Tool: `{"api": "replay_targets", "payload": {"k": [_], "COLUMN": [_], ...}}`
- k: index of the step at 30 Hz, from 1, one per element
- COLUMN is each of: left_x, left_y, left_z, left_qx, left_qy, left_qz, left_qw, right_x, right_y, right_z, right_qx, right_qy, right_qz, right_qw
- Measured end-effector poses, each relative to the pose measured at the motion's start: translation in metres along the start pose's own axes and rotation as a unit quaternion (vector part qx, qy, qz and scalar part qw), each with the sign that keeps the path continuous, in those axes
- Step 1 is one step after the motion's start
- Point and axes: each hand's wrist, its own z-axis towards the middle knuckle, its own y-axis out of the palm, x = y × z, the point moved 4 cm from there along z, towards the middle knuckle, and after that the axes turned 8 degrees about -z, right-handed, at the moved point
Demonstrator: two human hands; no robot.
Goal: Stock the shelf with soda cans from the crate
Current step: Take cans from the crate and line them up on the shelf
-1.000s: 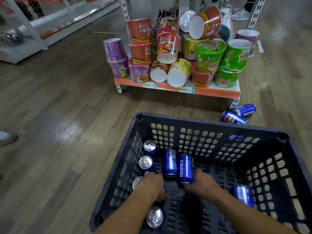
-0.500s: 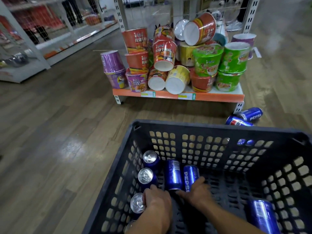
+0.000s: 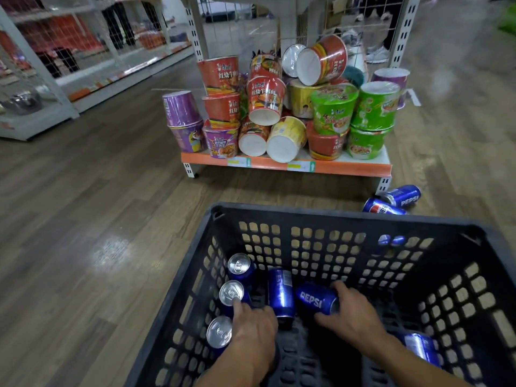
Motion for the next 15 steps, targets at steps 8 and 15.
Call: {"api": "replay_targets", "payload": {"k": [8,15], "left_x": [0.017,0.019], "left_y": [-0.013,0.026], "left_z": [0.006,0.017], "left_qx": [0.081,0.23], "left_qy": [0.024,-0.029], "left_qz": [-0.055,-0.198], "left_qw": [0.995,0.952], "right_x": [0.011,0.003], "right_y": [-0.016,0.002], "right_z": [-0.012,-0.006], "right_qx": [-0.066,-0.097], "right_qy": [-0.152,-0.183], "right_qz": [-0.08,-0.025], "right_qw": [0.983,0.978]}}
